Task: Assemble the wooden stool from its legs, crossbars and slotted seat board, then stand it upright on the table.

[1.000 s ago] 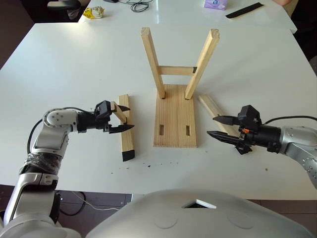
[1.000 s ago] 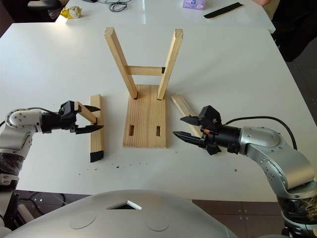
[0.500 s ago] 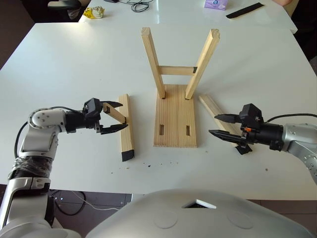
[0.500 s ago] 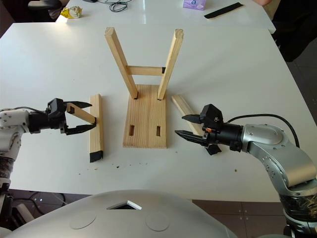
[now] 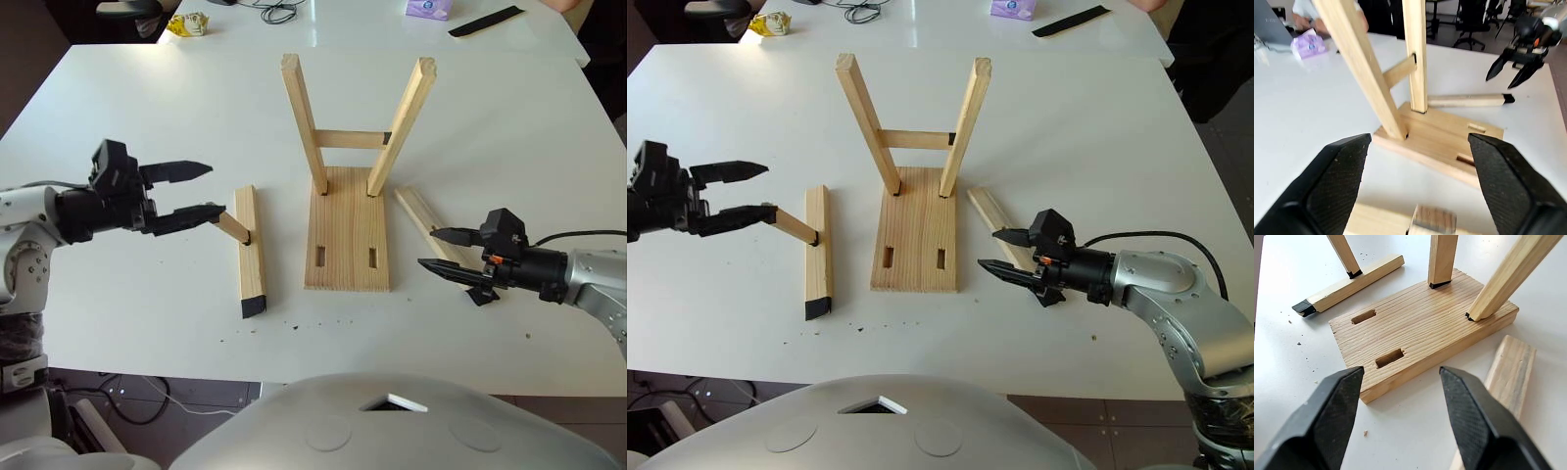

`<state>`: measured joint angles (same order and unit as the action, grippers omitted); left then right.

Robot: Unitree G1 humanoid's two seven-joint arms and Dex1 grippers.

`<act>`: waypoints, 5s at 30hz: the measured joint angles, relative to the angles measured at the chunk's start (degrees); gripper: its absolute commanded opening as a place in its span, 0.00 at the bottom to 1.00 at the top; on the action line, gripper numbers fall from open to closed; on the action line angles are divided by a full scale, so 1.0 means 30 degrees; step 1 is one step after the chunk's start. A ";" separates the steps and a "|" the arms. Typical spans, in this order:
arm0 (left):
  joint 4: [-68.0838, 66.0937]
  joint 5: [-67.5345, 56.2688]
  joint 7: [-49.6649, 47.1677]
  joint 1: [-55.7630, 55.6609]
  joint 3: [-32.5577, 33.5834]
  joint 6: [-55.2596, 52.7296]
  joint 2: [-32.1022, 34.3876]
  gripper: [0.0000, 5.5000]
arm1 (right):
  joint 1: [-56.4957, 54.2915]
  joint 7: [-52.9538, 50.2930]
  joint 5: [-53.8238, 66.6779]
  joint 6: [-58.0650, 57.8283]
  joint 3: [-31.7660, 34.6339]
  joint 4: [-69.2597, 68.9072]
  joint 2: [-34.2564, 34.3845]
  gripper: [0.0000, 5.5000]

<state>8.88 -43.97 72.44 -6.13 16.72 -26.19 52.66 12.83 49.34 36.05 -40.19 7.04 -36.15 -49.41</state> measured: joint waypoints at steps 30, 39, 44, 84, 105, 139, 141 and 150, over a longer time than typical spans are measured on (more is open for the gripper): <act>0.1363 -0.0687 -0.2570 -0.1388 -0.1103 -0.1694 -0.2524 0.65 | -0.1036 0.0497 -0.0102 0.0111 -0.0656 0.0352 -0.0095 0.52; 0.0641 -0.0861 -0.2313 -0.2410 -0.0403 -0.2265 -0.1873 0.65 | -0.1029 0.0500 -0.0066 0.0107 -0.0635 0.0326 -0.0127 0.52; 0.0992 -0.0881 -0.2331 -0.2072 -0.0800 -0.2169 -0.2201 0.65 | -0.1030 0.0516 -0.0057 0.0104 -0.0631 0.0324 -0.0134 0.52; -0.0373 -0.0770 -0.2769 -0.2005 -0.1006 -0.2465 -0.4179 0.50 | -0.1198 0.0142 -0.0259 0.0155 -0.1058 0.0333 0.0058 0.52; 0.0480 -0.2566 -0.2841 -0.1409 0.0101 -0.4257 -0.3710 0.50 | -0.0800 0.0339 -0.0239 0.0151 -0.1024 -0.0155 -0.0105 0.52; 0.1535 -0.1414 -0.2564 0.1542 -0.2638 -0.0600 -0.5809 0.50 | -0.1274 0.1406 -0.0179 0.0138 -0.1141 0.0073 -0.0695 0.52; 0.1630 -0.1824 -0.2791 0.1308 -0.2476 -0.1036 -0.5750 0.50 | -0.1202 0.1297 -0.0176 0.0138 -0.1137 0.0026 -0.0688 0.52; 0.2180 -0.4779 -0.5056 -0.1552 -0.0114 -0.4423 -0.4492 0.50 | -0.0320 0.0311 -0.0172 0.0141 -0.1122 -0.0749 -0.0019 0.52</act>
<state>15.42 -58.31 57.27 -10.79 16.37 -39.46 39.19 11.87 50.27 35.53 -39.76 3.67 -38.40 -49.46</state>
